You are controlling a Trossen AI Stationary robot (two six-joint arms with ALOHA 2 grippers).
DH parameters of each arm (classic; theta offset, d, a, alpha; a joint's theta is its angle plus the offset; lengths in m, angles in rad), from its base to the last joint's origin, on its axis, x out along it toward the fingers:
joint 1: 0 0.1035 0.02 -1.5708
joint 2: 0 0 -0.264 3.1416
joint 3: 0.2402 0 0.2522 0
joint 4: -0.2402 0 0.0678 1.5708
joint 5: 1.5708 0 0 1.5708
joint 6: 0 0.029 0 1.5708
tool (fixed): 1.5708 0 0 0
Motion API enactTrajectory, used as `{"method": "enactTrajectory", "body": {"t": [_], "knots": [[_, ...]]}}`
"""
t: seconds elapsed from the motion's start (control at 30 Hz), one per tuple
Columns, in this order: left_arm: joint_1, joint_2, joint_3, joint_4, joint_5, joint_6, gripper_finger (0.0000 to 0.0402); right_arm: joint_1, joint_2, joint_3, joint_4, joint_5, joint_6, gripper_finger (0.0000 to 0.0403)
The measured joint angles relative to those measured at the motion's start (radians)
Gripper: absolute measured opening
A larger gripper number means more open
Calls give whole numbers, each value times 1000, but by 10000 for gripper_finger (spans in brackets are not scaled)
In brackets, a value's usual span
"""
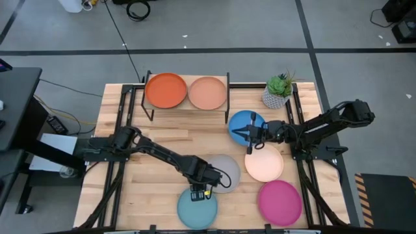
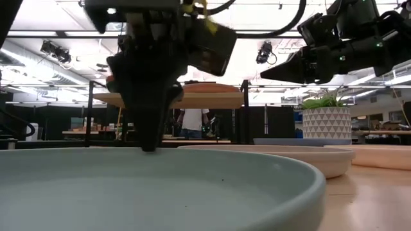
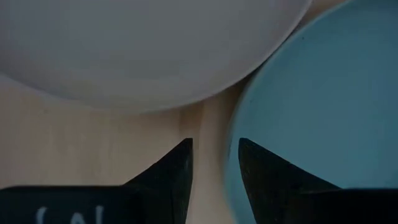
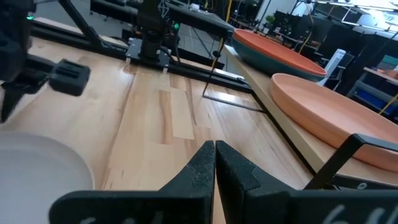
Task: Place and stack plates onto a shelf
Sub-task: Stack the light blue plate on top of the light brown plate on the shelf
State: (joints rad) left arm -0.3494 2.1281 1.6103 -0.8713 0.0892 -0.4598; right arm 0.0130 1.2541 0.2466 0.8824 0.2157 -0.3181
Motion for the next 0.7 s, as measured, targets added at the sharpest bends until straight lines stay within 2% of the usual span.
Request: {"method": "enactTrajectory", "body": {"t": [0.27,0.57,0.7], "knots": [[1,-10,-1,1,-4,9,131,-17,0,0,6,0,0,20],[1,-4,-1,8,-17,11,72,-17,0,0,6,-1,-21,20],[3,-3,-14,13,-4,10,60,-17,0,0,6,-1,-26,20]]}}
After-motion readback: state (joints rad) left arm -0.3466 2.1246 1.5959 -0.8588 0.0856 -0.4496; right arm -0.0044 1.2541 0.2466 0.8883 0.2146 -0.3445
